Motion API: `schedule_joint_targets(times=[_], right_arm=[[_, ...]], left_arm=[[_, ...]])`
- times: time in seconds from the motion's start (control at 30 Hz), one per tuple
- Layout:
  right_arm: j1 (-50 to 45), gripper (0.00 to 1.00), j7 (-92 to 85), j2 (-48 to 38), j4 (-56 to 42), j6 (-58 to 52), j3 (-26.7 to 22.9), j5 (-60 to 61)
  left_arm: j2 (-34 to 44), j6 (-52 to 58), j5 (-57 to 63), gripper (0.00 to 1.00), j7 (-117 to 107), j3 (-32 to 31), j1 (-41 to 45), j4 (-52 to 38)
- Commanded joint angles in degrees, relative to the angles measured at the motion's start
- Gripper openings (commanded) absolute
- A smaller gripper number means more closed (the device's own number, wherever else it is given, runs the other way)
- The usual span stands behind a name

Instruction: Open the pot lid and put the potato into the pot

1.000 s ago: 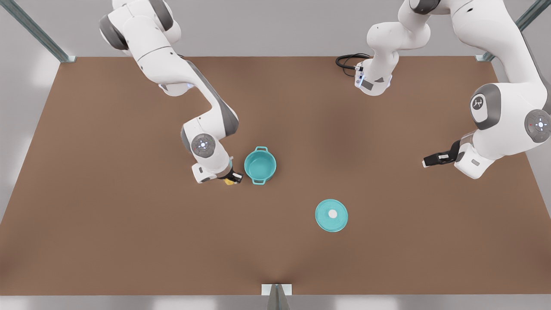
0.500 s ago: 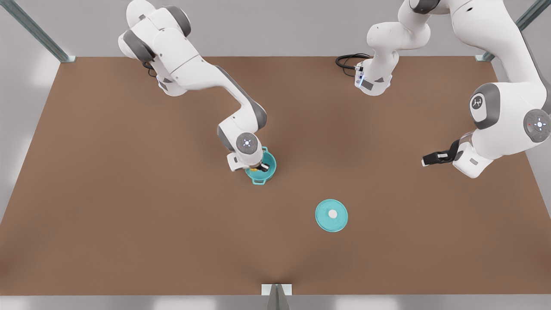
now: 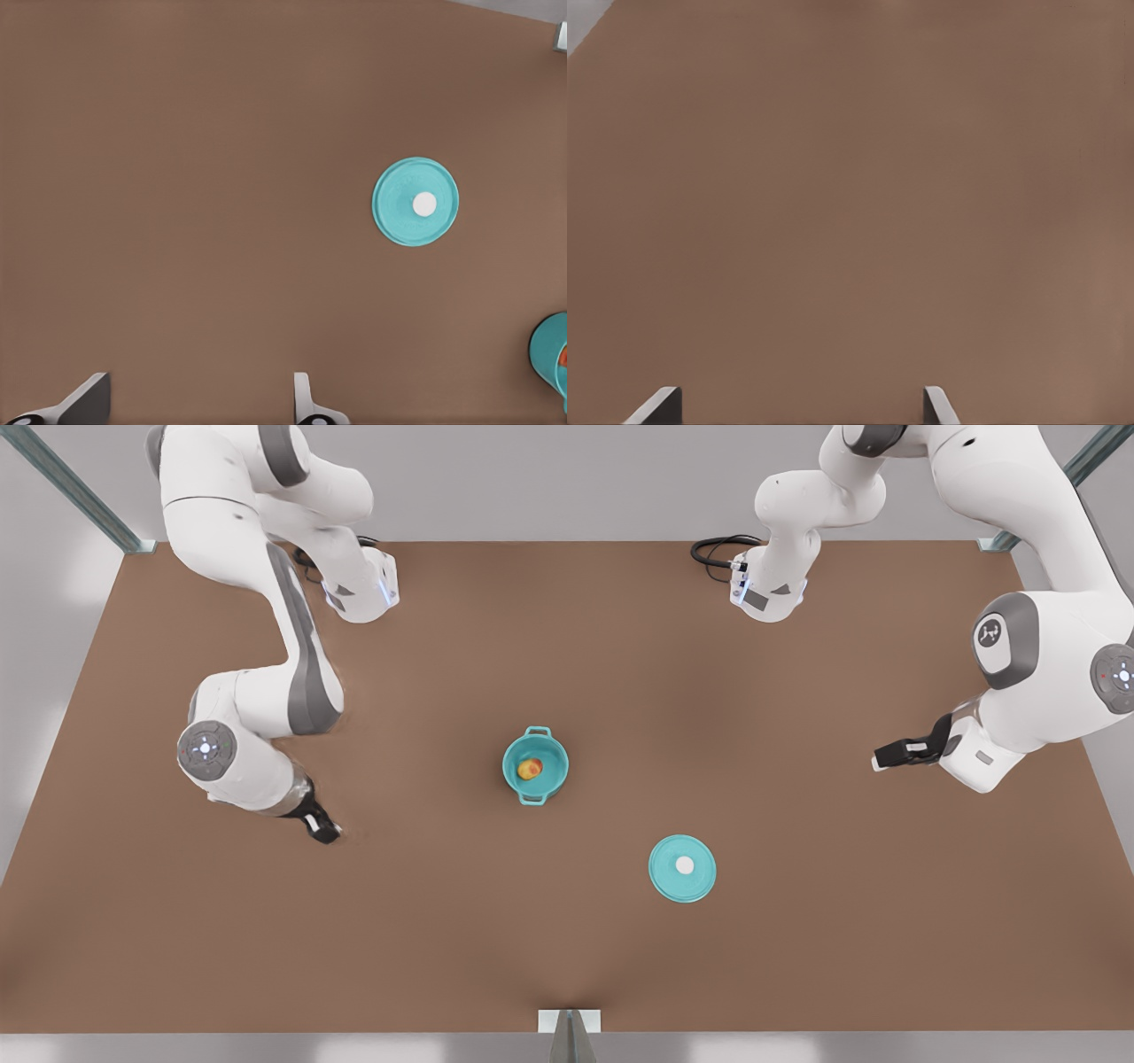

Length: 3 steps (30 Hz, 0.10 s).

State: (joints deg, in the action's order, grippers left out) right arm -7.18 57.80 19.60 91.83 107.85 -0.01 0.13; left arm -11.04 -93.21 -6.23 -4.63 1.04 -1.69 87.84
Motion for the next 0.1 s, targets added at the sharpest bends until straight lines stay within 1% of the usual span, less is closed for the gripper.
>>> schedule_joint_targets(times=[0.0,0.07], right_arm=[[1.29,1.0,-43.91,-1.06,0.28,-9.41,-0.26,-0.75],[1.29,1.0,-44.0,-1.06,0.36,-9.41,-0.26,-0.75]], left_arm=[[0.05,0.13,0.25,1.0,0.15,-0.07,0.02,-0.04],[0.05,0.31,0.34,1.0,0.15,-0.16,0.02,-0.04]])
